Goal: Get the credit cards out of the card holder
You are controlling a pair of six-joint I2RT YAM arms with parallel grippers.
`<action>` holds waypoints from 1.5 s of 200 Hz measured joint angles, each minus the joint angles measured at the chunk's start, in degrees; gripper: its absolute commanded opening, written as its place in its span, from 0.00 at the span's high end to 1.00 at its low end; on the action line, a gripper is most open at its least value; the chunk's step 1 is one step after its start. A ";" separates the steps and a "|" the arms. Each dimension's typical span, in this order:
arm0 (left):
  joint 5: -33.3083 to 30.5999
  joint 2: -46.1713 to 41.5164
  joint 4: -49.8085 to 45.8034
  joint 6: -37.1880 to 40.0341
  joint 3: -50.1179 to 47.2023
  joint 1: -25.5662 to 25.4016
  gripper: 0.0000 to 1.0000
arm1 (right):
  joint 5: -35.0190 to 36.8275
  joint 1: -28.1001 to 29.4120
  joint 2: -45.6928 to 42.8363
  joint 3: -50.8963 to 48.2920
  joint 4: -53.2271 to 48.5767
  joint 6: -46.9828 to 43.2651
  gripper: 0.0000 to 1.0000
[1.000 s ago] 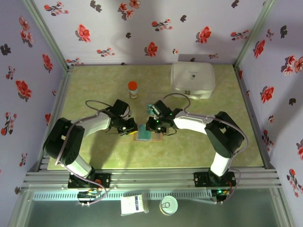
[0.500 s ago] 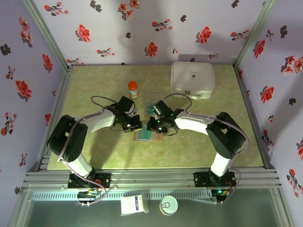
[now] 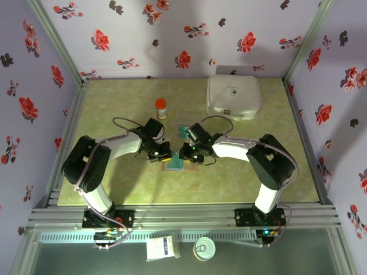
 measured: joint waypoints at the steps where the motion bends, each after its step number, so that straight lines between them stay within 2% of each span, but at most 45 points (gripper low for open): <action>1: 0.00 0.04 0.00 0.00 0.02 0.00 0.97 | -0.04 0.00 0.04 -0.02 0.04 0.00 0.77; 67: 0.04 0.46 -0.09 0.17 0.35 0.00 0.98 | -2.84 -0.48 0.72 -1.90 4.85 1.51 0.79; 104: 0.02 0.46 -0.09 0.17 0.35 0.00 0.98 | -4.57 -1.09 0.72 -3.30 7.63 3.08 0.83; 154: -0.09 0.46 -0.09 0.17 0.35 0.00 0.99 | -4.98 -1.55 0.48 -3.96 8.76 4.04 0.88; 212: -0.42 0.44 -0.09 0.17 0.35 0.00 0.98 | -4.81 -1.95 -2.01 -4.83 8.85 3.89 0.90; 300: -1.55 -0.55 -0.68 0.13 0.22 0.00 0.98 | 0.63 -2.62 -8.94 -2.78 -3.80 -2.05 0.94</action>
